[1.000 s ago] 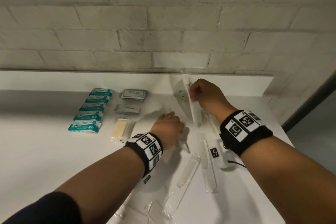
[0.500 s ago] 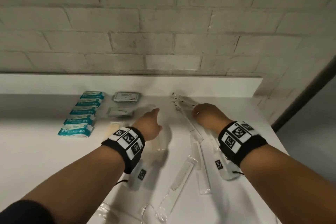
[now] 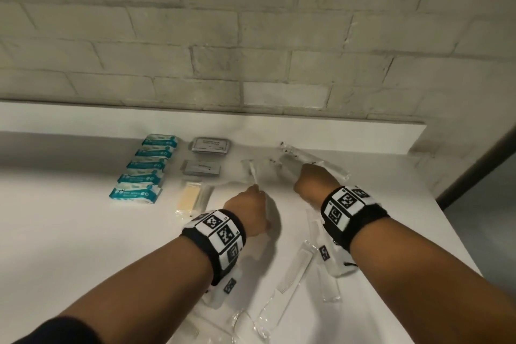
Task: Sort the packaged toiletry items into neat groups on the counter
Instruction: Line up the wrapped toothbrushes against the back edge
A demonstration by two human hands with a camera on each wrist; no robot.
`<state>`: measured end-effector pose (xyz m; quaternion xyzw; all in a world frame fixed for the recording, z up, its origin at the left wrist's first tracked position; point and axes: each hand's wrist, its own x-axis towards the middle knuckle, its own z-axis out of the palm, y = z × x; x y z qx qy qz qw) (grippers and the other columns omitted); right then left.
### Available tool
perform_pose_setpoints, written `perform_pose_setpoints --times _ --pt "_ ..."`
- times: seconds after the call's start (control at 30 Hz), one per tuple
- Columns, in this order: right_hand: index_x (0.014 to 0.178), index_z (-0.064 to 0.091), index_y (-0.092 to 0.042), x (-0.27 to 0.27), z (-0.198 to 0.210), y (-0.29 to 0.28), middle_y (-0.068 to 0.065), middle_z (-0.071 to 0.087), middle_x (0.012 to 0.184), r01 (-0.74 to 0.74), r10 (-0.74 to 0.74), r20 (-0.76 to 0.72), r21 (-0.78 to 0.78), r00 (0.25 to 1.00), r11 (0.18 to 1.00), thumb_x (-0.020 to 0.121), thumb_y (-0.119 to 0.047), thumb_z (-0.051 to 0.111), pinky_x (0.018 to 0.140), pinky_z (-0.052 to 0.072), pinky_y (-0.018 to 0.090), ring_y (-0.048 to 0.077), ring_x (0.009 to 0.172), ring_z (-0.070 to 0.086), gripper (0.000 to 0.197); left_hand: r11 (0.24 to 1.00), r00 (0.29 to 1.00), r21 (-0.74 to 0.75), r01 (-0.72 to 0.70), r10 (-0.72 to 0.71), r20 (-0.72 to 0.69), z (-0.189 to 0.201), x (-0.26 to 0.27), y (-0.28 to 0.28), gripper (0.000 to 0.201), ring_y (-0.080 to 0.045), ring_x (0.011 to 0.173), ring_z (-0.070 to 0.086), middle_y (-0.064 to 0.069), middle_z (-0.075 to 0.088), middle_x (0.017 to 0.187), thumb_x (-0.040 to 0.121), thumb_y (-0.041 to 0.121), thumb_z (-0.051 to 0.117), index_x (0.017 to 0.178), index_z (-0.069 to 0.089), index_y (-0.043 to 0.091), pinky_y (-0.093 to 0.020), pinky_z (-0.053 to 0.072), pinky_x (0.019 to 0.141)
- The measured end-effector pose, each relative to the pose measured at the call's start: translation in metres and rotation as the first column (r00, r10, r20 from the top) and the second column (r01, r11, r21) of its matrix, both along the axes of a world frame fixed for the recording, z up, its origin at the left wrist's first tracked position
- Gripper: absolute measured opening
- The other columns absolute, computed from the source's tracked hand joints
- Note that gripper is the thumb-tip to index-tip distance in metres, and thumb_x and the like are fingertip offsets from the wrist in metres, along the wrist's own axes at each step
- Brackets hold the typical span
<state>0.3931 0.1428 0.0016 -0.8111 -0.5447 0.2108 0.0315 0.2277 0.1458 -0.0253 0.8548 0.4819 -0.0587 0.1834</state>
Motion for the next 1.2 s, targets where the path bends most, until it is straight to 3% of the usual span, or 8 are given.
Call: perform_pose_setpoints --times 0.17,0.3,0.37,0.47,0.67,0.83,1.0,1.2 --pt "0.116 0.06 -0.016 -0.01 -0.007 -0.008 0.012 0.051 0.119 -0.211 0.201 0.146 0.063 0.969 0.975 0.084 -0.02 0.063 0.093 0.05 0.04 0.032 0.107 0.057 0.032 1.0 1.0 0.011 0.014 -0.014 0.001 0.0 -0.003 0.008 0.07 -0.027 0.125 0.049 -0.009 0.038 0.146 0.077 0.037 0.071 0.135 0.044 0.009 -0.034 0.043 0.099" --pt "0.117 0.063 -0.019 -0.014 -0.011 -0.013 0.006 0.056 0.12 -0.2 0.21 -0.094 0.108 0.973 0.974 0.081 -0.034 0.07 0.086 0.048 0.031 0.024 0.102 0.059 0.04 0.999 0.999 0.011 0.035 -0.035 -0.002 -0.001 -0.005 0.015 0.073 -0.025 0.127 0.047 -0.01 0.04 0.144 0.076 0.039 0.073 0.135 0.043 0.009 -0.034 0.042 0.101" --pt "0.109 0.063 -0.014 -0.014 -0.014 -0.01 0.009 0.06 0.112 -0.223 0.226 -0.045 0.074 0.973 0.972 0.085 -0.033 0.066 0.076 0.041 0.028 0.023 0.092 0.056 0.031 0.999 0.998 0.007 0.052 -0.052 -0.02 -0.001 -0.005 0.018 0.077 -0.025 0.133 0.042 -0.01 0.035 0.149 0.076 0.038 0.073 0.139 0.039 0.008 -0.035 0.039 0.107" --pt "0.111 0.063 -0.013 -0.023 -0.016 -0.008 0.007 0.063 0.114 -0.273 0.273 0.062 -0.01 0.96 0.962 0.088 -0.034 0.06 0.088 0.049 0.032 0.027 0.103 0.06 0.031 0.997 0.996 0.006 0.075 -0.075 -0.039 -0.001 -0.005 0.022 0.072 -0.025 0.133 0.043 -0.01 0.039 0.145 0.078 0.032 0.073 0.138 0.041 0.007 -0.035 0.039 0.107" --pt "0.107 0.069 -0.016 -0.046 -0.016 0.007 0.007 0.068 0.112 -0.265 0.263 -0.079 -0.009 0.961 0.964 0.085 -0.021 0.05 0.094 0.051 0.04 0.029 0.102 0.063 0.029 0.995 0.993 0.001 0.1 -0.1 -0.061 0.005 -0.002 0.032 0.055 -0.028 0.14 0.03 -0.015 0.032 0.15 0.092 0.009 0.047 0.144 0.031 0.002 -0.036 0.029 0.114" --pt "0.12 0.062 -0.017 0.005 -0.012 0.031 0.009 0.062 0.123 -0.089 0.062 0.141 0.193 0.988 0.977 0.089 -0.025 0.048 0.095 0.049 0.038 0.031 0.113 0.058 0.035 0.992 0.99 -0.006 0.129 -0.129 -0.065 0.003 0.003 0.036 0.07 -0.029 0.145 0.02 -0.013 0.012 0.159 0.089 0.003 0.043 0.152 0.013 0.011 -0.04 0.026 0.117" --pt "0.131 0.052 -0.013 0.065 -0.02 0.05 0.011 0.055 0.131 0.087 -0.099 0.254 0.058 0.962 0.995 0.095 -0.049 0.039 0.097 0.04 0.04 0.032 0.119 0.051 0.052 0.969 0.953 0.004 0.248 -0.243 -0.184 0.002 0.007 0.032 0.053 -0.034 0.14 0.024 -0.017 0.022 0.153 0.095 0.009 0.042 0.146 0.028 0.002 -0.042 0.027 0.114" --pt "0.133 0.049 -0.014 0.077 -0.026 0.069 0.009 0.053 0.128 0.088 -0.074 0.279 -0.04 0.958 0.995 0.082 -0.054 0.058 0.098 0.04 0.043 0.031 0.118 0.051 0.065 0.985 0.985 0.025 0.171 -0.17 -0.038 0.003 0.011 0.034 0.045 -0.03 0.138 0.03 -0.016 0.033 0.146 0.094 0.009 0.044 0.138 0.039 0.007 -0.036 0.031 0.11"
